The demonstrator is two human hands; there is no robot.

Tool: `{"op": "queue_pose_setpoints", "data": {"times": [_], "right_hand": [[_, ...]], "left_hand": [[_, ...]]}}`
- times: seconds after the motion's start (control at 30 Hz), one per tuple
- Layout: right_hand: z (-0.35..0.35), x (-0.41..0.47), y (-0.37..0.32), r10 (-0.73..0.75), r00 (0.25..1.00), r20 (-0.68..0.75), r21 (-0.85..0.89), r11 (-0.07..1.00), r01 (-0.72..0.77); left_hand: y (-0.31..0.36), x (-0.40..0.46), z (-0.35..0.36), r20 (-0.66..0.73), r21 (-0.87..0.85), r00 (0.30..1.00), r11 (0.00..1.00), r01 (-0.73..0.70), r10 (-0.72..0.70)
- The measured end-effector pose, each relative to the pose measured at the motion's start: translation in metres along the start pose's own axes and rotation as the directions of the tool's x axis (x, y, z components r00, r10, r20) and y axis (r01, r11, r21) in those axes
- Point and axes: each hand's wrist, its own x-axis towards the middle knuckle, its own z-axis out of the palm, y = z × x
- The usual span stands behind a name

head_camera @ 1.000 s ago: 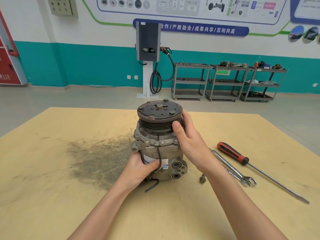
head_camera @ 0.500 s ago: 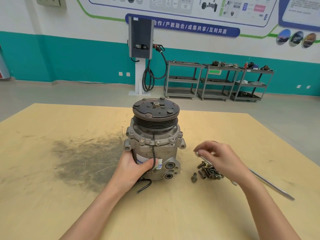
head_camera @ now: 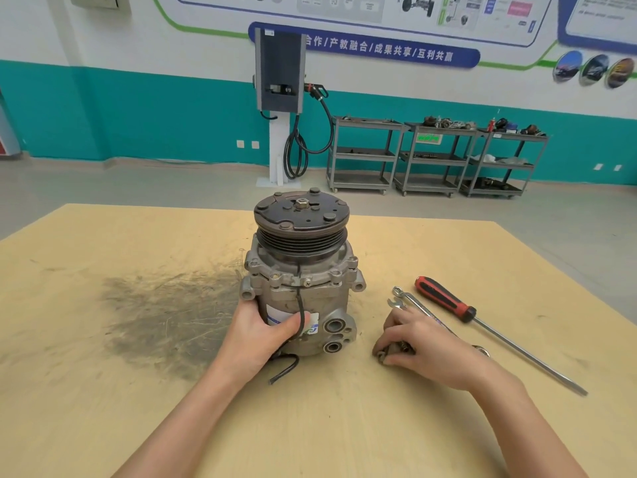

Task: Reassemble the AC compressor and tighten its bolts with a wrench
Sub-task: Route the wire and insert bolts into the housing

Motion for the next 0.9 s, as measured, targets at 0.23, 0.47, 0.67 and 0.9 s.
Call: {"op": "queue_pose_setpoints", "data": {"times": [0.23,0.47,0.67,0.9], "right_hand": [[-0.014,0.0,-0.017,0.152,0.871,-0.468,0.523,0.842,0.134],[-0.047,0.023,-0.042,0.298,0.859,-0.416,0.9,0.273,0.341],[-0.027,0.037,-0.009,0.388,0.836,-0.389,0.58,0.808,-0.105],[-0.017,0.045,0.025,0.408,0.871,-0.274,0.247,0.905,-0.346]], "left_hand": [[0.0,-0.007,-0.001,-0.046,-0.036,0.998,0.999,0.037,-0.039],[0.002,-0.012,-0.003,-0.068,-0.073,0.996,0.996,0.057,-0.062],[-0.002,-0.013,-0.006,-0.082,-0.043,0.995,0.998,0.051,-0.055],[-0.009,-0.015,-0.008,-0.083,-0.064,0.993,0.995,0.078,-0.083]]}}
